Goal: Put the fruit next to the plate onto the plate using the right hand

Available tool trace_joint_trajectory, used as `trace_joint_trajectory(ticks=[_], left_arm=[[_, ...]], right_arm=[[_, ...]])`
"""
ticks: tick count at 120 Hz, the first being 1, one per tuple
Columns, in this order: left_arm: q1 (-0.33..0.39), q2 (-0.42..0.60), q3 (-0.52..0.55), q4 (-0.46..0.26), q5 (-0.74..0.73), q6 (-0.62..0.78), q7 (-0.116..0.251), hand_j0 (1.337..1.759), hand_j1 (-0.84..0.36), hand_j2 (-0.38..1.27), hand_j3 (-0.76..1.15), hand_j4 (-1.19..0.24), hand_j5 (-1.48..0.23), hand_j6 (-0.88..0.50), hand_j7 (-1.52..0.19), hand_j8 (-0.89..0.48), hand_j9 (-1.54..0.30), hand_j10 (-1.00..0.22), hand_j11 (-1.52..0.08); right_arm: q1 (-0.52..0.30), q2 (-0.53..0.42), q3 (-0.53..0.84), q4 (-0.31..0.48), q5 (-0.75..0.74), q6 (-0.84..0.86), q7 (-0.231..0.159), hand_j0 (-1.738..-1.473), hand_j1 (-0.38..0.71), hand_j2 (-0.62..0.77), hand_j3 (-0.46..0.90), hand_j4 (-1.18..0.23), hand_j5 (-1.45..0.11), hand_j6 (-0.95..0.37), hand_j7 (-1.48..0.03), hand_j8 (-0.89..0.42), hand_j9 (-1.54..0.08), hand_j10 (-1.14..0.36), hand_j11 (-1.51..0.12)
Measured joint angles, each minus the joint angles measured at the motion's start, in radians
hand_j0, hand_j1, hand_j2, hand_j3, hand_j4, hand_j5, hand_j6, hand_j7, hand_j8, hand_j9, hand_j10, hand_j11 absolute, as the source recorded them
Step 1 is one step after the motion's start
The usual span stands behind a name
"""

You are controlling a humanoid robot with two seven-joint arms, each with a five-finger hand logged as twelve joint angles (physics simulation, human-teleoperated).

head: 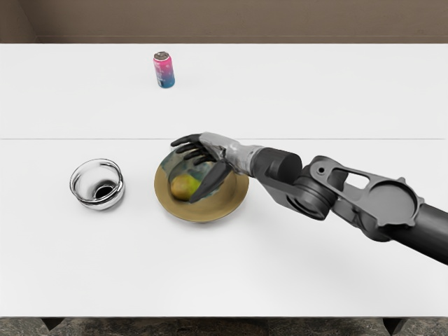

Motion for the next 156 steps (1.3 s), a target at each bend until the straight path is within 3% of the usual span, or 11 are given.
trace_joint_trajectory(ticks=[31,86,156], left_arm=[[0.000,0.000,0.000,0.000,0.000,0.000,0.000,1.658,0.35,0.00,0.00,0.00,0.00,0.00,0.00,0.00,0.00,0.00,0.00],[0.000,0.000,0.000,0.000,0.000,0.000,0.000,1.658,0.35,0.00,0.00,0.00,0.00,0.00,0.00,0.00,0.00,0.00,0.00],[0.000,0.000,0.000,0.000,0.000,0.000,0.000,1.658,0.35,0.00,0.00,0.00,0.00,0.00,0.00,0.00,0.00,0.00,0.00]], right_arm=[[-0.002,-0.028,0.050,0.001,0.080,0.134,0.007,-1.658,-0.28,0.00,0.00,-0.06,-0.08,-0.06,-0.08,-0.06,-0.08,-0.06,-0.08],[-0.016,-0.250,0.130,0.003,0.392,0.603,0.027,-1.658,-0.34,0.00,0.00,-0.01,-0.01,-0.01,-0.01,-0.01,-0.01,-0.01,-0.01],[-0.087,-0.593,0.140,-0.003,0.696,0.654,0.025,-1.658,-0.35,0.00,0.00,0.00,0.00,0.00,0.00,0.00,0.00,0.00,0.00]])
